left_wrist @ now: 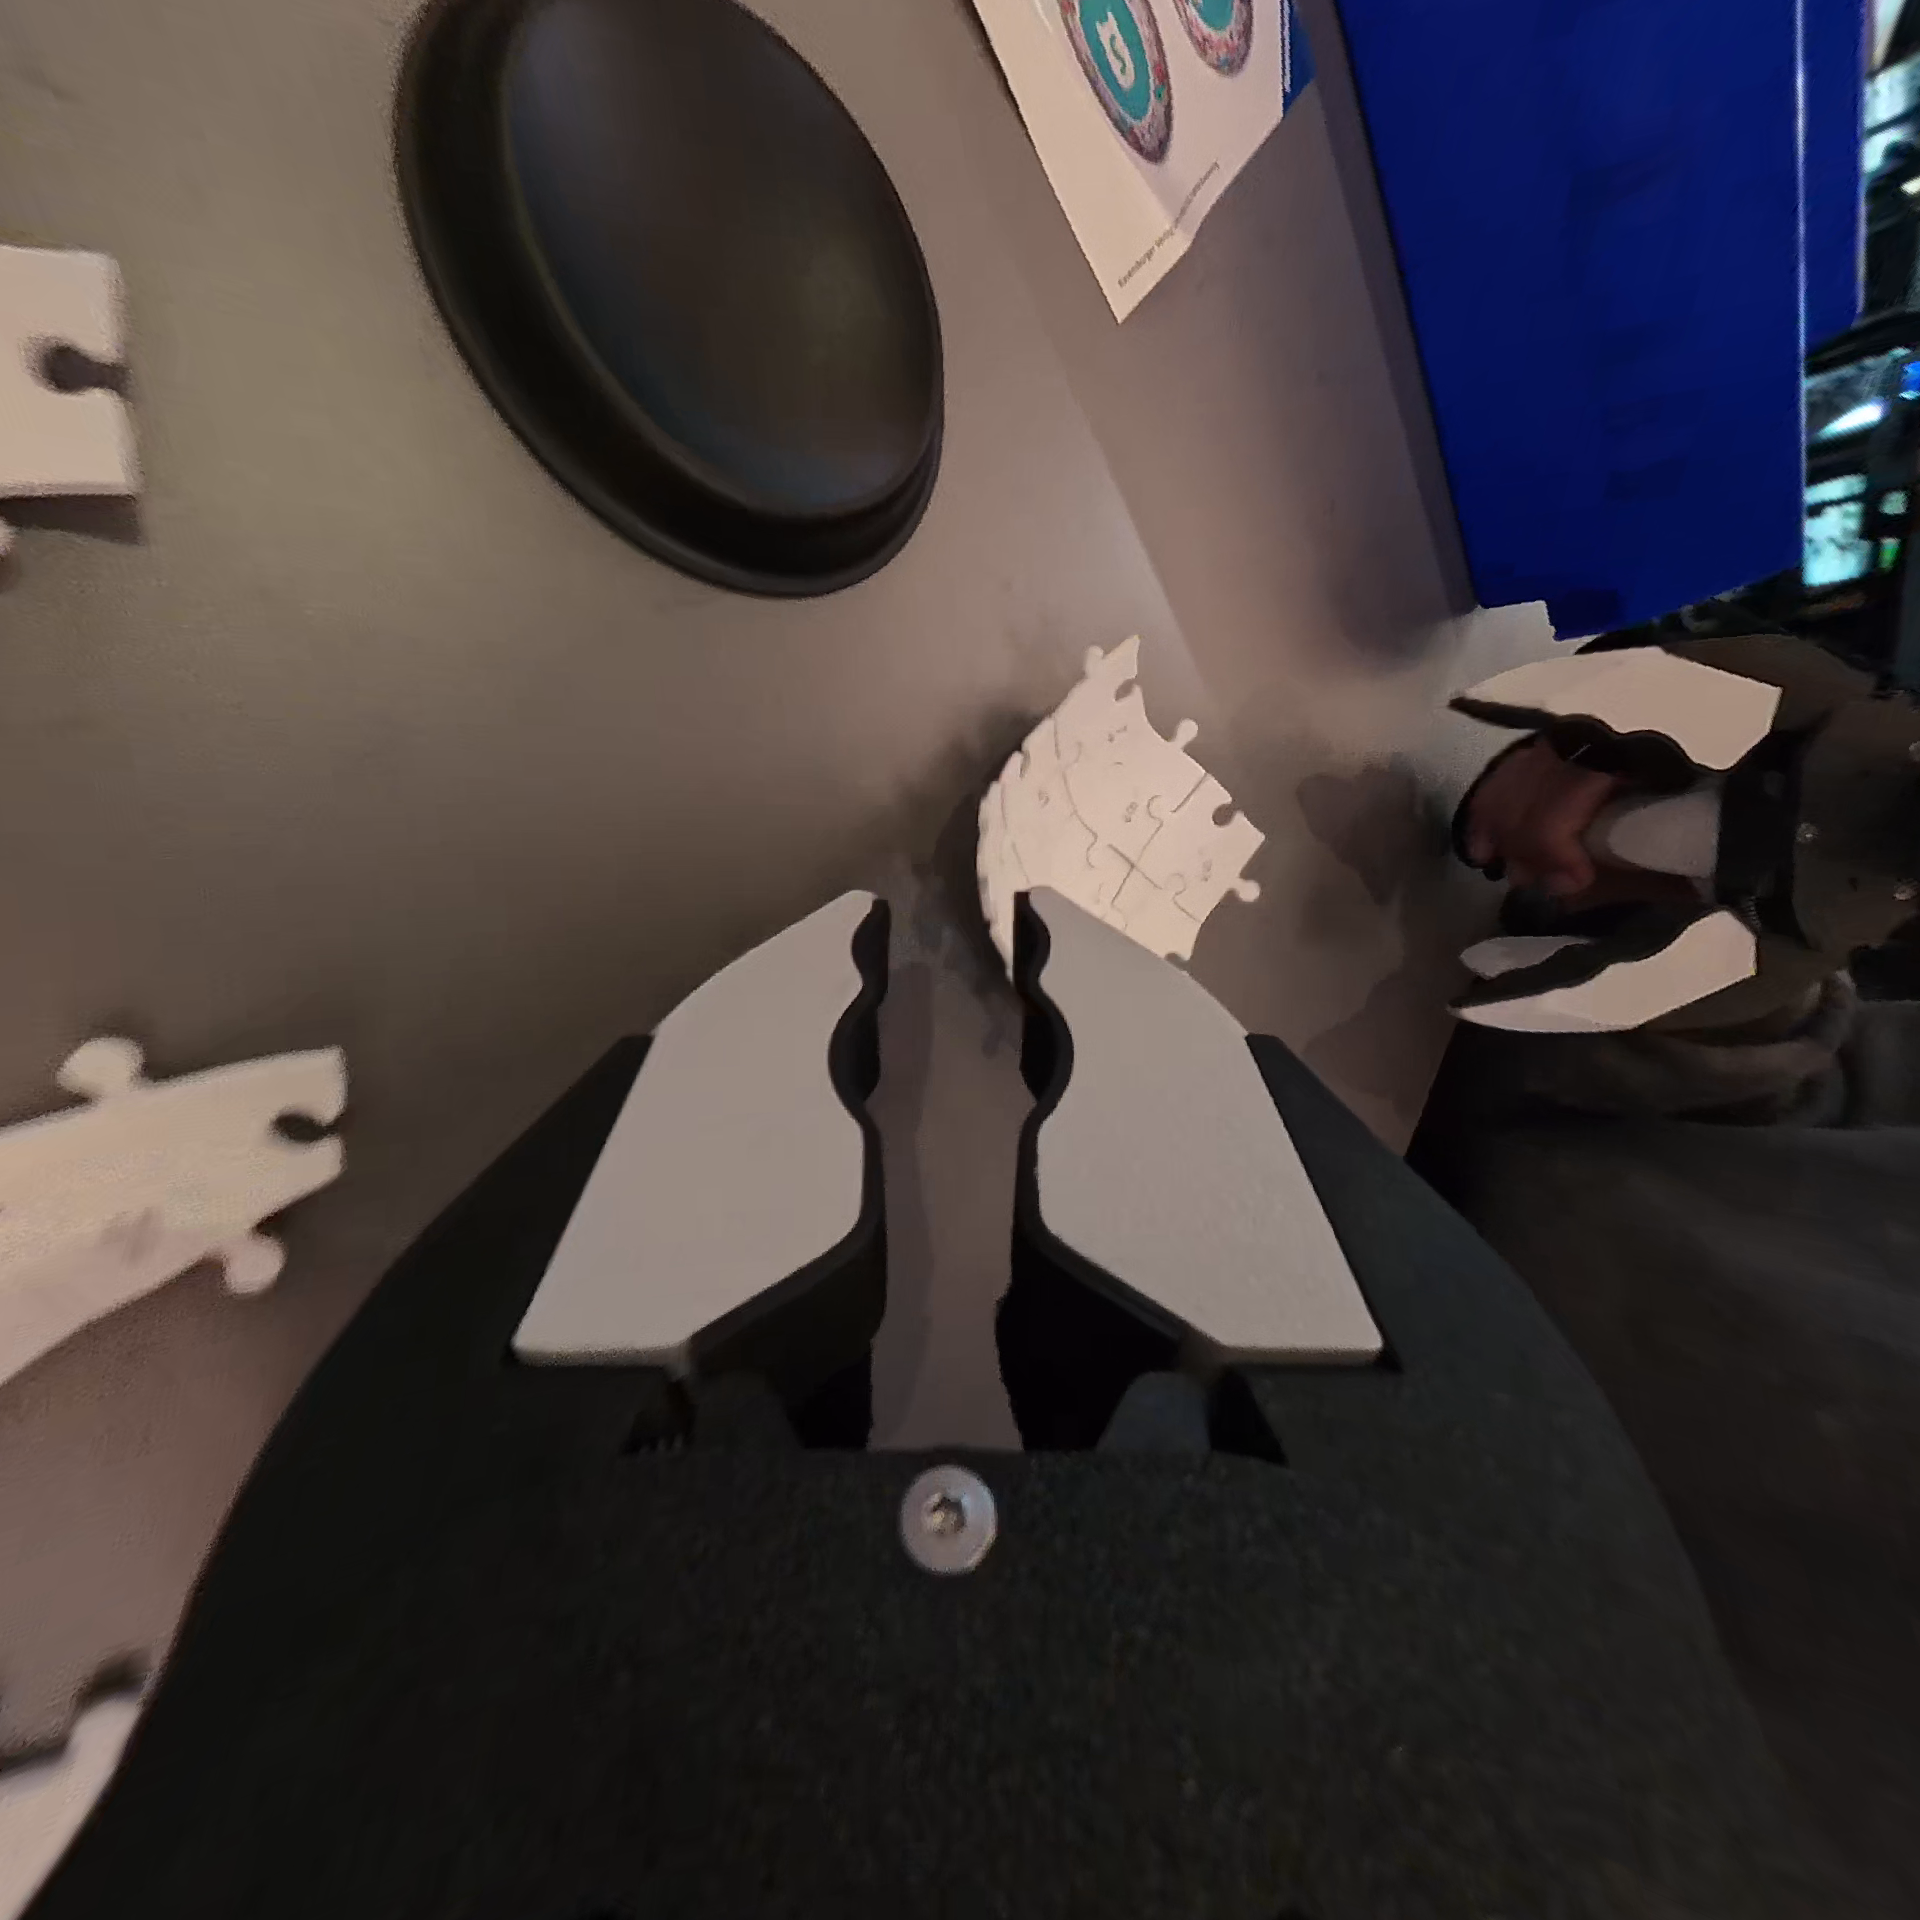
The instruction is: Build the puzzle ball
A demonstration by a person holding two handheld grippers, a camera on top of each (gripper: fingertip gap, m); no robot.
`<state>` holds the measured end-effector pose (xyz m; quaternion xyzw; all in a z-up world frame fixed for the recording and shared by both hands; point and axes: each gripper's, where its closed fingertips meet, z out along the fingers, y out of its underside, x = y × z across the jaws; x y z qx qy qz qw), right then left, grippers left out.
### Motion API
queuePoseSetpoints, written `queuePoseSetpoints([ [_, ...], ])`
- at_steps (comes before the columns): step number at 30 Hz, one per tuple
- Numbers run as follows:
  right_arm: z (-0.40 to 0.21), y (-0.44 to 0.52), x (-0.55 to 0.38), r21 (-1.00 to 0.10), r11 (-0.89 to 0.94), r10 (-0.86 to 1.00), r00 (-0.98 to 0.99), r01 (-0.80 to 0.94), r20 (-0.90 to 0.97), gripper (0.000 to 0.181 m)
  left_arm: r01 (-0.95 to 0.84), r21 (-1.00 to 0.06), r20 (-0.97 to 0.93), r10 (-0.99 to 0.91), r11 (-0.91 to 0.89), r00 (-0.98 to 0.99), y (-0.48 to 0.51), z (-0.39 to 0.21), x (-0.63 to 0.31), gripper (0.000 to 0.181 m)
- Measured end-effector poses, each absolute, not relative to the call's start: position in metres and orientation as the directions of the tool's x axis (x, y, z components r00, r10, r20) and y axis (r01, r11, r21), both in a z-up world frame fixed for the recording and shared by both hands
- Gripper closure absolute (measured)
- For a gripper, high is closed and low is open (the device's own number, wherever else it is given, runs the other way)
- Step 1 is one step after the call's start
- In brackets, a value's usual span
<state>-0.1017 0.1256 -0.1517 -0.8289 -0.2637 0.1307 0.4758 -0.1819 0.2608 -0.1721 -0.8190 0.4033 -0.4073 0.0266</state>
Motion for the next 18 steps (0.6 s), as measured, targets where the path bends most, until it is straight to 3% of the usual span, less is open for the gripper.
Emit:
queuePoseSetpoints([
  [6, -0.15, 0.126, -0.107, -0.852, -0.476, 0.525, 0.848, 0.218, -0.076, 0.108, -0.594, -0.597, 0.387, -0.842, -0.539, 0.376, 0.237, -0.132, -0.231, 0.155],
  [10, -0.157, 0.123, -0.109, -0.837, -0.471, 0.536, 0.844, 0.278, -0.021, 0.113, -0.483, -0.736, 0.333, -0.875, -0.473, 0.351, 0.175, -0.134, -0.246, 0.135],
  [15, -0.158, 0.127, -0.11, -0.846, -0.448, 0.533, 0.846, 0.29, 0.008, 0.101, -0.362, -0.711, 0.55, -0.798, -0.603, 0.248, 0.126, -0.137, -0.238, 0.133],
  [18, -0.159, 0.127, -0.106, -0.844, -0.468, 0.52, 0.854, 0.262, -0.023, 0.107, -0.344, -0.745, 0.5, -0.82, -0.572, 0.28, 0.14, -0.139, -0.245, 0.14],
])
